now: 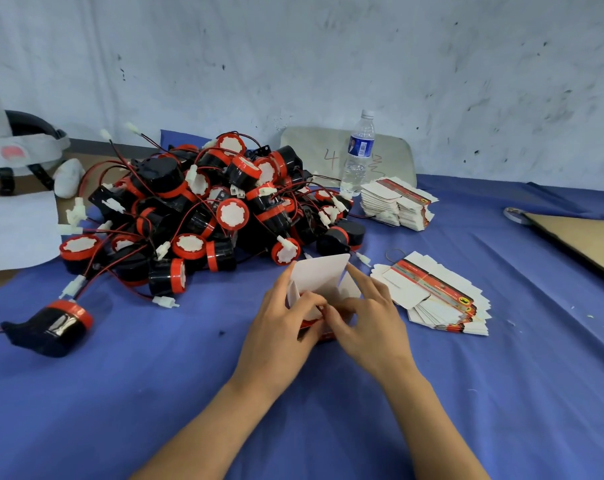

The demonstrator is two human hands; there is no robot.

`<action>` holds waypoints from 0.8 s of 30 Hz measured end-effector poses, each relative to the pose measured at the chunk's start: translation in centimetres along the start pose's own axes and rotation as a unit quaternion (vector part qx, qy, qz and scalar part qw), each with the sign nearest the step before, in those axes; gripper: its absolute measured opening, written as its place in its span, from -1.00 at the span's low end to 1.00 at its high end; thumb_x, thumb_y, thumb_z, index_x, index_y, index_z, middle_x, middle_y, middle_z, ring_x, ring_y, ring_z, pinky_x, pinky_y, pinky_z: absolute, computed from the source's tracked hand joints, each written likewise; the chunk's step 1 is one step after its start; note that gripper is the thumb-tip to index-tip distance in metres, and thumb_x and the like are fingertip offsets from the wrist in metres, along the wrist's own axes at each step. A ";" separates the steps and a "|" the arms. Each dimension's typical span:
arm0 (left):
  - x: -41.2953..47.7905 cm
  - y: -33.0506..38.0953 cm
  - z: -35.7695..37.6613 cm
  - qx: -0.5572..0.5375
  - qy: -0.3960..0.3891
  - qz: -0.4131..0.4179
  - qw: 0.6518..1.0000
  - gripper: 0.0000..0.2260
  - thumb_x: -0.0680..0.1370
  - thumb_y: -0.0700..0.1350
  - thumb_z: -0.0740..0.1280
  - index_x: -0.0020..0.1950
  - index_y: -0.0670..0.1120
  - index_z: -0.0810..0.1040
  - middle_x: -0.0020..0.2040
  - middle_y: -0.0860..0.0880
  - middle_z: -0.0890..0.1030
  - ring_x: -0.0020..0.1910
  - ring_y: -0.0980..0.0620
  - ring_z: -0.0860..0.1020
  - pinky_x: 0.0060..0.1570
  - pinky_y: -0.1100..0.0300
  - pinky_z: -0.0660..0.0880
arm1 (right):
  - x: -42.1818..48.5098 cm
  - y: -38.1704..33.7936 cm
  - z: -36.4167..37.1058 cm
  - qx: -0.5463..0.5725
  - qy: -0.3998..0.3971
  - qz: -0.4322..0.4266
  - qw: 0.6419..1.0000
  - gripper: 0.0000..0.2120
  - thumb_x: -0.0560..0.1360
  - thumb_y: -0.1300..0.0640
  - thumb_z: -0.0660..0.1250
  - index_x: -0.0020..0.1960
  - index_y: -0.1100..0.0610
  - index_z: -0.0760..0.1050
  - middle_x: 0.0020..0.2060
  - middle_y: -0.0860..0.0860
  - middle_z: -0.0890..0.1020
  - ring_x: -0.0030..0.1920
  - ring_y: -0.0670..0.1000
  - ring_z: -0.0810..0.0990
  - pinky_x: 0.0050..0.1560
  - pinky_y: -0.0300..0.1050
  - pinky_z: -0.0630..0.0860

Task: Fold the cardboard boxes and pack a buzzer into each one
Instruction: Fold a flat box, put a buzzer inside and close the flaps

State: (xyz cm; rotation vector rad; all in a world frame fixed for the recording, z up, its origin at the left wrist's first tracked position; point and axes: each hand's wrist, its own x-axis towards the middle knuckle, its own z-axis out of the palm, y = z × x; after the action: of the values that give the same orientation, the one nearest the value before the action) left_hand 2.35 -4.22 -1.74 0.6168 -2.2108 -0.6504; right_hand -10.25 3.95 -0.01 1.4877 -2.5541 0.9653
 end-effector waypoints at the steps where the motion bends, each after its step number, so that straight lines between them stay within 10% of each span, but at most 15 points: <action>1: 0.0 -0.1 0.0 0.001 -0.001 -0.001 1.000 -0.78 0.50 -0.08 0.45 0.13 0.04 0.58 0.50 -0.01 0.26 0.29 -0.07 0.44 0.05 -0.05 0.56 | 0.0 0.0 0.0 -0.004 -0.004 -0.002 1.000 -0.71 0.52 -0.12 0.30 -0.16 0.02 0.69 0.47 -0.26 0.24 0.39 -0.14 0.13 0.17 -0.05 0.41; 11: -0.1 -0.1 0.0 0.004 -0.017 0.000 1.000 -0.44 0.48 -0.01 0.46 0.41 0.22 0.34 0.51 0.06 0.20 0.39 -0.03 0.34 0.18 -0.02 0.52 | 0.3 -0.4 0.1 -0.003 -0.027 0.040 0.999 -0.73 0.53 -0.15 0.31 0.01 -0.04 0.70 0.43 -0.28 0.31 0.34 -0.14 0.19 0.07 -0.14 0.40; 18: -0.2 0.2 0.0 0.001 -0.016 0.021 1.000 -0.35 0.48 -0.03 0.47 0.45 0.23 0.22 0.43 0.21 0.26 0.36 0.13 0.27 0.21 0.62 0.08 | 0.7 -0.2 1.2 0.089 0.043 0.122 0.988 -0.81 0.56 0.06 0.32 0.08 0.03 0.67 0.09 -0.13 0.57 -0.04 -0.06 0.51 -0.11 -0.14 0.43; 24: -0.2 0.6 -0.2 -0.019 -0.024 0.022 0.999 -0.30 0.48 -0.05 0.47 0.37 0.32 0.07 0.35 0.41 0.08 0.35 0.21 0.21 0.22 0.67 -0.02 | 1.0 0.2 1.3 0.220 0.121 0.115 0.961 -0.83 0.54 0.19 0.37 0.03 -0.01 0.68 0.01 -0.11 0.55 -0.02 -0.06 0.58 -0.13 -0.45 0.38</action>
State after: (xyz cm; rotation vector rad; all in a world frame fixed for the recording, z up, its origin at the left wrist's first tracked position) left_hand 2.47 -3.68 -1.39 0.5362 -2.2450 -0.6881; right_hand -10.59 2.58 -0.86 1.0606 -2.4731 1.7214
